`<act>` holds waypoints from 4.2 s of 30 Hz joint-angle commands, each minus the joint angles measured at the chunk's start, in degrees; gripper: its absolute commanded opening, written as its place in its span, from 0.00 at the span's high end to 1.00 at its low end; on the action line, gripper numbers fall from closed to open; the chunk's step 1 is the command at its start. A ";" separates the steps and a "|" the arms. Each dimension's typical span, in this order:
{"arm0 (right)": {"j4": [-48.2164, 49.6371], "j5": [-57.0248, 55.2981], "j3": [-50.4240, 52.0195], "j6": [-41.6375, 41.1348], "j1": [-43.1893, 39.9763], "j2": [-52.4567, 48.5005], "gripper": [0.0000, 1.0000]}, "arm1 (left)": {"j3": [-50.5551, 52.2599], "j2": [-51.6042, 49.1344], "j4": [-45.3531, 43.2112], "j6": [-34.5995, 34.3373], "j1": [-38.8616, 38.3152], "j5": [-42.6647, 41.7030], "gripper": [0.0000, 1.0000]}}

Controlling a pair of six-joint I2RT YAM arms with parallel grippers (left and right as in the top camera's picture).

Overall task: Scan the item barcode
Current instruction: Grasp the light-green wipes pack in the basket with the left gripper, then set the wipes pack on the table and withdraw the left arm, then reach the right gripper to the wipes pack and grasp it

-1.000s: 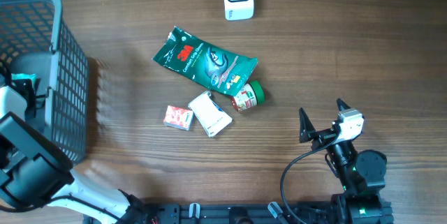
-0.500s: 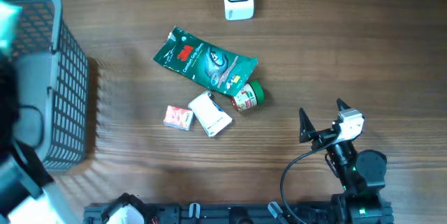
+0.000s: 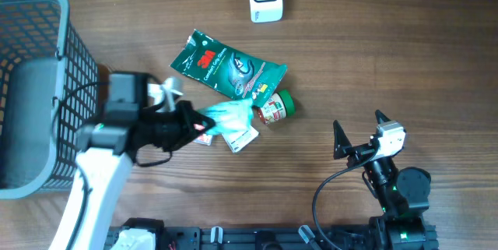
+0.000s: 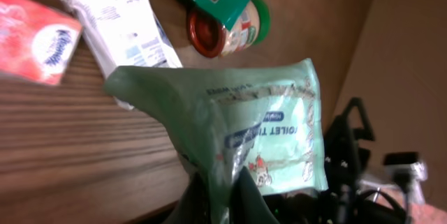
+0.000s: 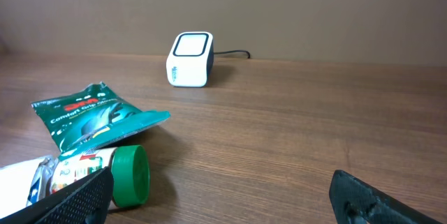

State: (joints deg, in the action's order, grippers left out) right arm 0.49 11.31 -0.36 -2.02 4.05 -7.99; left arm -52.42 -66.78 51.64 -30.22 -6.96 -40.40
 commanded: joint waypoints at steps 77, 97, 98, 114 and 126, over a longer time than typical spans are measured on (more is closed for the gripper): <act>-53.16 -41.94 -62.49 -22.80 52.61 -82.66 0.00 | -40.59 27.17 -19.56 14.05 -0.96 66.82 0.00; -46.03 -40.94 -55.82 -16.76 58.66 -103.30 0.22 | -40.59 27.17 -19.41 12.83 -0.96 66.86 0.00; -44.37 -40.89 -54.82 -14.67 57.88 -103.30 0.35 | -40.59 27.17 -19.39 12.83 -0.96 66.86 0.00; -55.21 -31.32 -64.57 -21.35 46.49 -103.16 0.96 | -40.59 27.17 -18.80 12.81 -0.96 66.84 0.00; -69.90 40.44 -94.92 -21.90 42.82 -99.03 0.96 | -40.59 27.17 -18.56 12.81 -0.96 66.84 0.00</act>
State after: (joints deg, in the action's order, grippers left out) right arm -71.09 31.97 -94.32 -18.31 48.29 -108.38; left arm -93.06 -39.46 33.06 -16.91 -8.23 26.74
